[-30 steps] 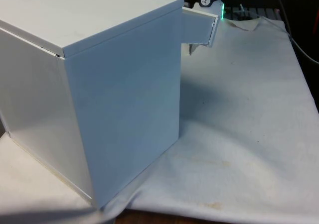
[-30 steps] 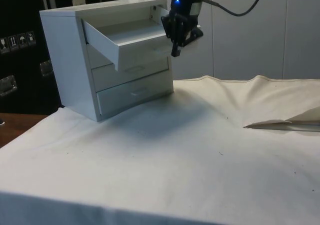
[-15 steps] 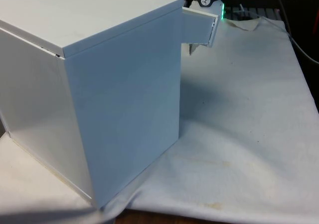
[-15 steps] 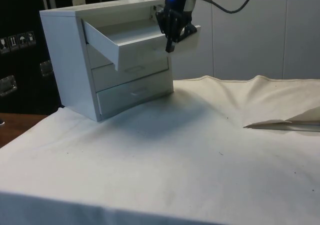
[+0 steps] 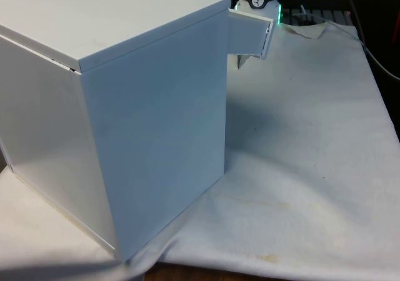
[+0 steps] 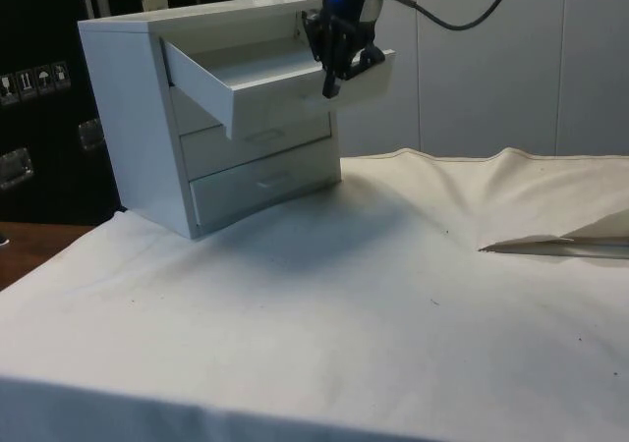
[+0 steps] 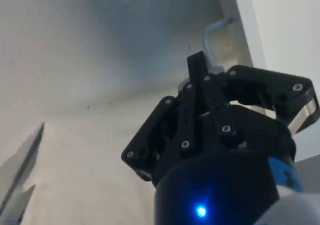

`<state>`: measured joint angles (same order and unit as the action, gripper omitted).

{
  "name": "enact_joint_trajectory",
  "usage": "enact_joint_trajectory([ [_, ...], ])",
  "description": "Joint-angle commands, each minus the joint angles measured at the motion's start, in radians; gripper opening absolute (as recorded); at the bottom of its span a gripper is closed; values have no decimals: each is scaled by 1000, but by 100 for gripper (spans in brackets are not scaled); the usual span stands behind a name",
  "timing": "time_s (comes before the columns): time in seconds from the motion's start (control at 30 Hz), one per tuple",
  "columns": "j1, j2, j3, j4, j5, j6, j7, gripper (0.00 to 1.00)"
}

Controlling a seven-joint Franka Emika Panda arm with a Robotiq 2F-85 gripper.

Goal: Open the drawer, then close it.

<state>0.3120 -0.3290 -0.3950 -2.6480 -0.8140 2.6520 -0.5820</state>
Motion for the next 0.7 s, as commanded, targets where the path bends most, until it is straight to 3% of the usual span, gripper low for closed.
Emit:
enact_joint_trajectory([
  [0.0,0,0,0,0,-12,0,9,0],
  [0.03,-15,4,10,11,-54,8,37,0],
  [0.3,-14,25,7,26,-143,13,109,0],
  [0.33,-1,20,0,16,-114,2,90,0],
  [0.37,-13,29,7,28,-151,14,117,0],
  [0.6,-11,65,3,55,-219,18,184,0],
  [0.63,-1,64,0,45,-187,7,163,0],
  [0.67,-11,68,3,59,-226,17,190,0],
])
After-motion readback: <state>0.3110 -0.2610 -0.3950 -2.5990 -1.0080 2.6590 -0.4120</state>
